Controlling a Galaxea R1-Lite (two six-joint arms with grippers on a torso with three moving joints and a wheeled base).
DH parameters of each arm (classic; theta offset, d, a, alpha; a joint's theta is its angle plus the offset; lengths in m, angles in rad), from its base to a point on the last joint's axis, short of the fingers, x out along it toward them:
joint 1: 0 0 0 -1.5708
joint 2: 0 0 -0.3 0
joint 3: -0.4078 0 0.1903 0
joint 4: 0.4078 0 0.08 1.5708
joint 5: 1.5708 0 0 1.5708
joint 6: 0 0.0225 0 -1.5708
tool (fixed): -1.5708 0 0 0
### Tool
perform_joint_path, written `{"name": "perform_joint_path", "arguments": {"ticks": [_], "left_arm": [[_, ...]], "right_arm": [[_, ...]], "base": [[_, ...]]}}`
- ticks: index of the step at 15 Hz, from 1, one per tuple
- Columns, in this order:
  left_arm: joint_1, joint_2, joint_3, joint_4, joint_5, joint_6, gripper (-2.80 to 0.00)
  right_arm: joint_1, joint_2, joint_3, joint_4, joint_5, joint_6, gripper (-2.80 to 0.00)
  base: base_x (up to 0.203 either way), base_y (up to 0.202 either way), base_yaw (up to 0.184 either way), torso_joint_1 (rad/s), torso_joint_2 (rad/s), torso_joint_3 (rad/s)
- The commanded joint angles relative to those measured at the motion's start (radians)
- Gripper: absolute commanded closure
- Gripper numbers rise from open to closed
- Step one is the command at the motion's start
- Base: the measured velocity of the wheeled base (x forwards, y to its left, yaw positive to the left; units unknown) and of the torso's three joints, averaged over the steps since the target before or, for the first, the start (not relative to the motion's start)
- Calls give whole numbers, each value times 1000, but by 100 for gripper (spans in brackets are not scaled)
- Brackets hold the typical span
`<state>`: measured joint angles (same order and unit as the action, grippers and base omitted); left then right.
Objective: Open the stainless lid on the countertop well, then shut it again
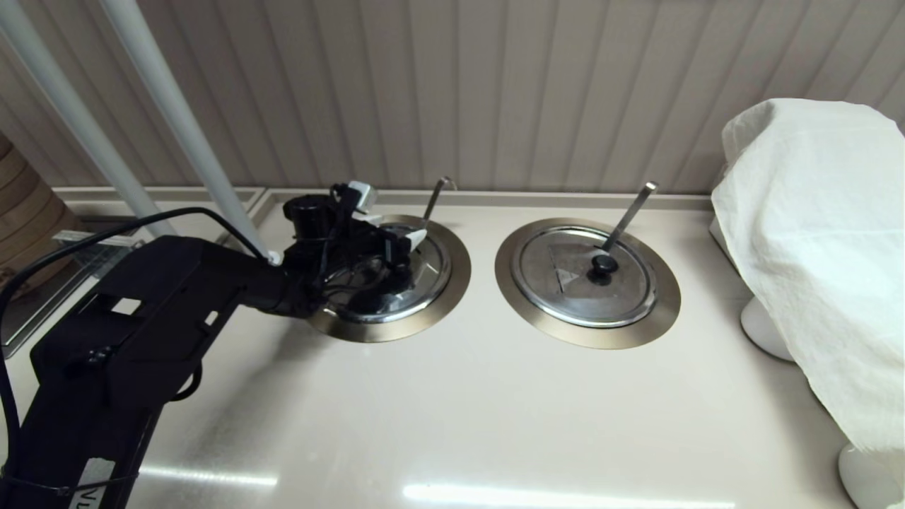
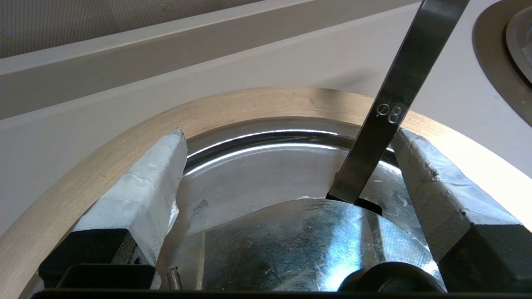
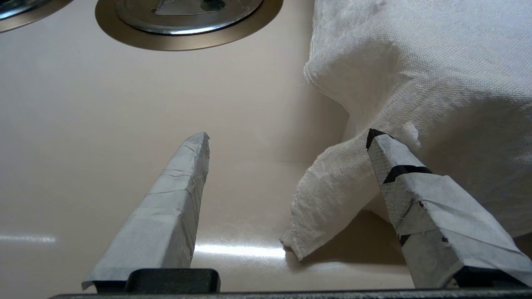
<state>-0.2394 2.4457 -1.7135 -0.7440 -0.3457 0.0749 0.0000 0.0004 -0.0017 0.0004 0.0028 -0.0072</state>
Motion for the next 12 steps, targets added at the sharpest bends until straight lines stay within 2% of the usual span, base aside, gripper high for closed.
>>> {"name": "perform_joint_path", "arguments": {"ticks": [1, 3, 6, 12], "left_arm": [[-1, -37, 26, -5, -4, -4, -280], [-6, -105, 103, -16, -15, -34, -280], [-33, -219, 224, -20, -79, -54, -280], [-43, -290, 286, -20, -59, -54, -280]], "right_arm": [[0, 0, 0, 0, 0, 0, -280], [0, 0, 0, 0, 0, 0, -280], [0, 0, 0, 0, 0, 0, -280], [0, 0, 0, 0, 0, 0, -280]], "base": [[0, 0, 0, 0, 0, 0], [0, 0, 0, 0, 0, 0], [0, 0, 0, 0, 0, 0], [0, 0, 0, 0, 0, 0]]}}
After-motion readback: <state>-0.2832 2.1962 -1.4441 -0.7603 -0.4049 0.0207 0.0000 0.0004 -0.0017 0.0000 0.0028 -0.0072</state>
